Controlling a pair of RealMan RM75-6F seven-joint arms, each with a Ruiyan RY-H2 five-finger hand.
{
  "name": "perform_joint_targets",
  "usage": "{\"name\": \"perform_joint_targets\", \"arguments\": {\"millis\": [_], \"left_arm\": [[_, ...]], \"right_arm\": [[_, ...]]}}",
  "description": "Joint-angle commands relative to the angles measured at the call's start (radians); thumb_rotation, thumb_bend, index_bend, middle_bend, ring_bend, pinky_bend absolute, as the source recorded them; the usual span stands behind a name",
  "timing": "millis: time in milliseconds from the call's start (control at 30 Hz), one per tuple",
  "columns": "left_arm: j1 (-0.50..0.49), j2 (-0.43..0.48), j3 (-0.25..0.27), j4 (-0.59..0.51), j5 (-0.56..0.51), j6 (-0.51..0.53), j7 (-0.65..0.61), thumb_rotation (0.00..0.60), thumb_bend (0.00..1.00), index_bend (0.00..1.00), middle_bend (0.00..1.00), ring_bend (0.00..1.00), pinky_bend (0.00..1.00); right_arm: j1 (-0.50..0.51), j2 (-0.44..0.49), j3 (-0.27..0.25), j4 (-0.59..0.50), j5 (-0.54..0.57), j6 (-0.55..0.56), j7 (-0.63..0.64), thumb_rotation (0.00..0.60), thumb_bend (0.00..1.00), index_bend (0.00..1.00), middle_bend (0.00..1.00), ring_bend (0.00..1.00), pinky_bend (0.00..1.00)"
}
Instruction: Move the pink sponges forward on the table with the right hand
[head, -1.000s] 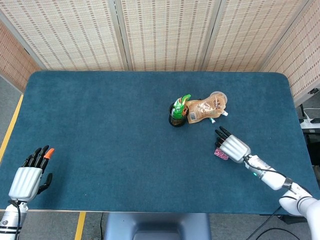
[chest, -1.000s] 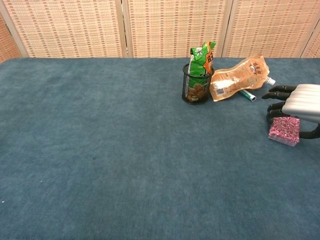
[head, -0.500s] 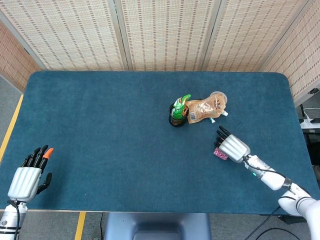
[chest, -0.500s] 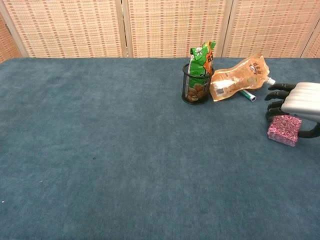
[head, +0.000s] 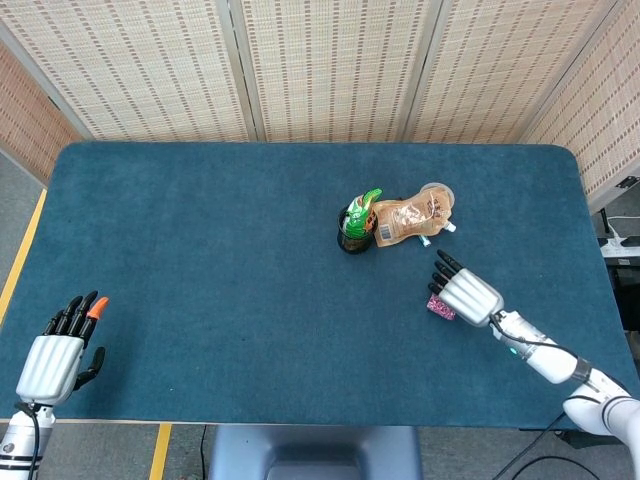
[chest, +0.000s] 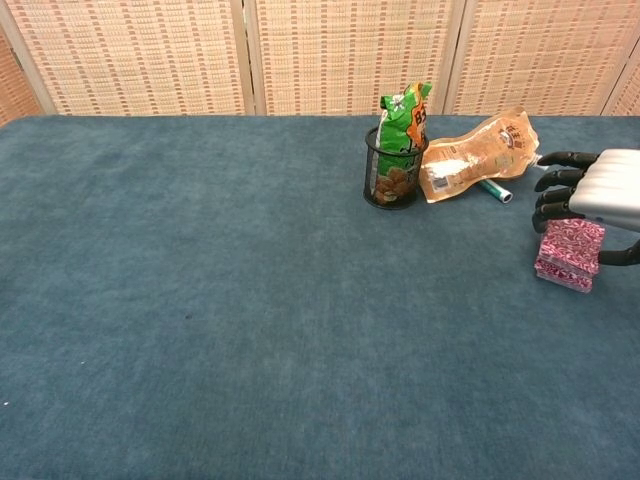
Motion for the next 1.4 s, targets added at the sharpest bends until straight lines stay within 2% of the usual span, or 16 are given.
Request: {"name": "perform_joint_targets", "arguments": {"millis": [33, 367, 533, 600, 633, 767, 967, 1033, 1233, 1400], "left_arm": [[0.0, -0.001, 0.001, 0.0, 0.001, 0.001, 0.0, 0.6, 0.48, 0.0, 0.01, 0.04, 0.19], [-0.006, 0.002, -0.003, -0.004, -0.002, -0.009, -0.003, 0.6, 0.48, 0.0, 0.01, 0.04, 0.19], [-0.003, 0.006, -0.001, -0.001, 0.003, -0.002, -0.013, 0.6, 0.48, 0.0, 0.02, 0.04, 0.19], [-0.001, 0.008, -0.002, 0.0, 0.003, 0.001, -0.017, 0.6, 0.48, 0.0, 0.02, 0.04, 0.2], [0.0, 0.009, -0.002, -0.001, 0.003, 0.004, -0.019, 0.6, 0.48, 0.0, 0.02, 0.04, 0.2], [-0.001, 0.011, -0.003, 0.0, 0.0, 0.0, -0.022, 0.6, 0.48, 0.0, 0.01, 0.04, 0.2], [0.004, 0.01, 0.001, -0.003, 0.008, 0.008, -0.014, 0.6, 0.48, 0.0, 0.01, 0.05, 0.21], [0.005, 0.012, 0.002, -0.004, 0.006, 0.008, -0.012, 0.6, 0.48, 0.0, 0.02, 0.05, 0.21], [0.004, 0.009, 0.0, -0.006, 0.0, 0.004, -0.007, 0.6, 0.47, 0.0, 0.02, 0.05, 0.21], [0.002, 0.006, 0.0, -0.004, -0.001, -0.002, -0.005, 0.6, 0.47, 0.0, 0.02, 0.05, 0.21]], "right_arm": [[0.001, 0.025, 0.0, -0.055, -0.013, 0.02, -0.019, 0.6, 0.22, 0.58, 0.41, 0.16, 0.03], [0.012, 0.038, -0.02, -0.22, -0.074, 0.023, -0.141, 0.6, 0.22, 0.56, 0.41, 0.16, 0.03], [0.014, 0.024, -0.02, -0.265, -0.081, 0.003, -0.181, 0.6, 0.22, 0.53, 0.41, 0.16, 0.03], [0.011, 0.019, -0.021, -0.273, -0.079, -0.004, -0.193, 0.6, 0.22, 0.49, 0.41, 0.16, 0.03], [0.01, 0.018, -0.021, -0.275, -0.078, -0.009, -0.197, 0.6, 0.22, 0.44, 0.4, 0.16, 0.03], [0.011, 0.02, -0.022, -0.299, -0.062, -0.049, -0.214, 0.6, 0.21, 0.23, 0.26, 0.12, 0.03], [0.007, 0.028, -0.023, -0.332, -0.046, -0.089, -0.264, 0.6, 0.21, 0.04, 0.14, 0.07, 0.03], [0.005, 0.035, -0.02, -0.346, -0.035, -0.101, -0.277, 0.6, 0.2, 0.0, 0.11, 0.04, 0.03], [-0.002, 0.071, 0.007, -0.361, -0.012, -0.088, -0.306, 0.6, 0.18, 0.0, 0.09, 0.01, 0.03], [0.006, 0.089, 0.036, -0.293, 0.02, -0.097, -0.285, 0.6, 0.18, 0.0, 0.09, 0.0, 0.03]]}}
